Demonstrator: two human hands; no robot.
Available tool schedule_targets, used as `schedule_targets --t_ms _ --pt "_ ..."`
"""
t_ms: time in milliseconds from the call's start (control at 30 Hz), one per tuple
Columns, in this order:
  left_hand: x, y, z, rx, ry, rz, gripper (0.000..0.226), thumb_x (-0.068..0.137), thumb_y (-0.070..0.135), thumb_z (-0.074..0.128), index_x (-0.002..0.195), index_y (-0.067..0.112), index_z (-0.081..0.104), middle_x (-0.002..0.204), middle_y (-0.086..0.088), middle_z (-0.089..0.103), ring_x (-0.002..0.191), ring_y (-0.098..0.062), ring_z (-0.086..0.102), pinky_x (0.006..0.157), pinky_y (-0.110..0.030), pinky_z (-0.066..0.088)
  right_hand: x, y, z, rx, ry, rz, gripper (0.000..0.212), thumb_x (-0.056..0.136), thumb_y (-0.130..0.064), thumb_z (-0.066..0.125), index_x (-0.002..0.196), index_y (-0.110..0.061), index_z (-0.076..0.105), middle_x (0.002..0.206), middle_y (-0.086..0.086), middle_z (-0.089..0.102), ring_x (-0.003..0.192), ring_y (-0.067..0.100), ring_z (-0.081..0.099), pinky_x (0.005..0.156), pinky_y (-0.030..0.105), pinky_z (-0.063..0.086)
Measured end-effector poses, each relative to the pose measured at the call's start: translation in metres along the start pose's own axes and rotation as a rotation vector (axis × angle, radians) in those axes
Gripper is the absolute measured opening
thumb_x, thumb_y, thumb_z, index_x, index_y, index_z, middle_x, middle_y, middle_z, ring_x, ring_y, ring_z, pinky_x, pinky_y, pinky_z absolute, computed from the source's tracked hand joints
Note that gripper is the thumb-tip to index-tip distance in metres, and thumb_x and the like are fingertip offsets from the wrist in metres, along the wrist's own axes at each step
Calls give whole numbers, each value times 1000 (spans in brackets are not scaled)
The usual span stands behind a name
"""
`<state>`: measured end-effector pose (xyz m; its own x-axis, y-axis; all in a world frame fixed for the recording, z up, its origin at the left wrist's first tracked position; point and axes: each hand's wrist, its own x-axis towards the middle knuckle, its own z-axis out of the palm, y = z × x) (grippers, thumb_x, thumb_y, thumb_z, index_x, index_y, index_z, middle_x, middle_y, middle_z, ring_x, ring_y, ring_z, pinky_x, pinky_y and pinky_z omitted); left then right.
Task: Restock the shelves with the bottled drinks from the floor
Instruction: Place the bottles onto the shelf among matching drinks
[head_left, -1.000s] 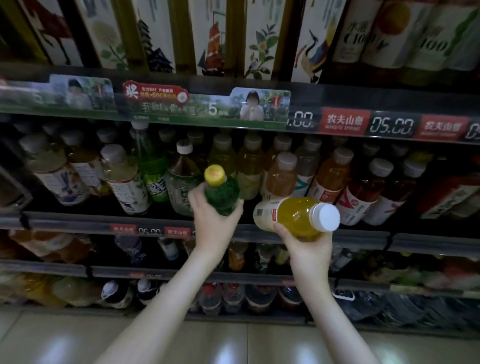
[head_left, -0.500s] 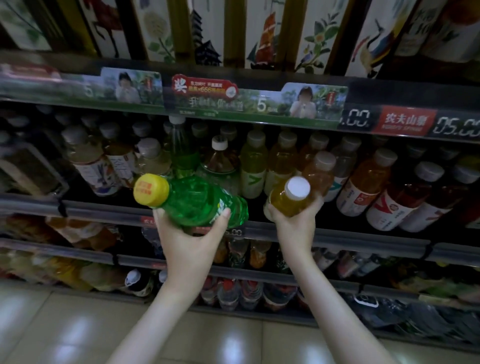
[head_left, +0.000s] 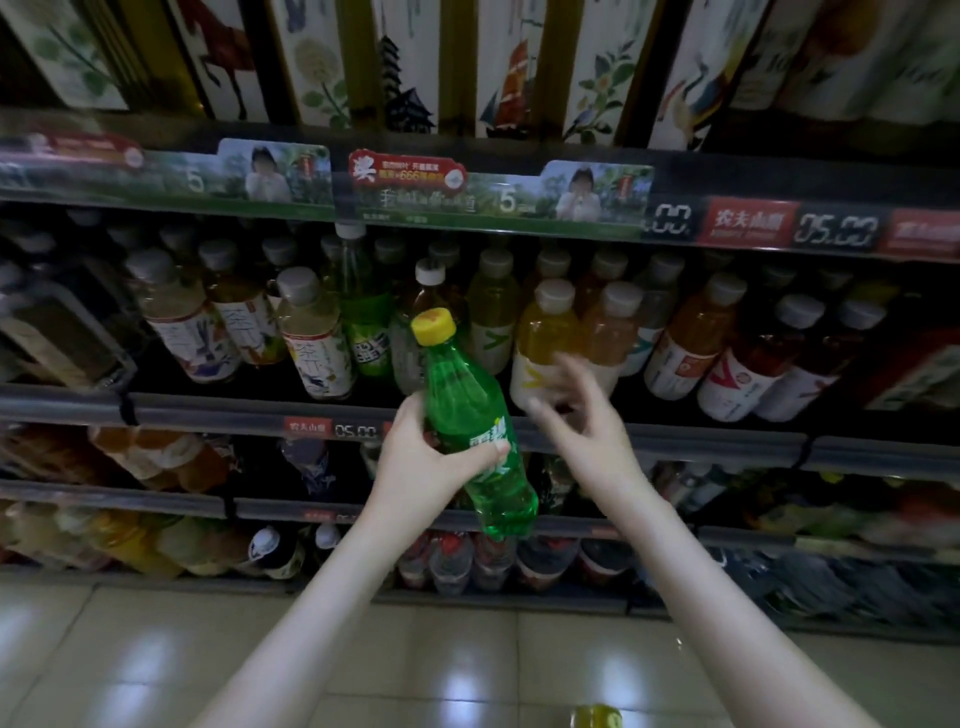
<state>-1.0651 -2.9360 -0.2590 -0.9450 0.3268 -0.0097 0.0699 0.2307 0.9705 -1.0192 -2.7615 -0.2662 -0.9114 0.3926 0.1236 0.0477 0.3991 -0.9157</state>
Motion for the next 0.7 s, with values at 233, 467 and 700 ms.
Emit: schedule_targets --t_ms 233,467,700 --pt "-41 54 98 -35 -388 32 50 65 26 88 108 28 63 104 9 71 98 -4 65 89 -31 53 -107 -6 -96 4 -147 120 66 71 -30 79 123 -47 42 118 -22 61 109 -8 57 92 14 44" --pt "-121 114 264 111 -841 164 50 72 45 79 116 28 61 111 14 68 101 3 62 91 -22 49 -228 33 -253 21 208 354 45 73 -13 80 106 -34 56 91 -12 70 80 -10 62 72 9 45" --pt "-244 162 458 418 -1100 353 46 88 57 54 125 29 56 112 8 66 98 -12 65 92 -36 52 -380 87 -452 115 499 454 44 76 -11 80 115 -19 60 105 -3 72 97 10 68 86 29 54"
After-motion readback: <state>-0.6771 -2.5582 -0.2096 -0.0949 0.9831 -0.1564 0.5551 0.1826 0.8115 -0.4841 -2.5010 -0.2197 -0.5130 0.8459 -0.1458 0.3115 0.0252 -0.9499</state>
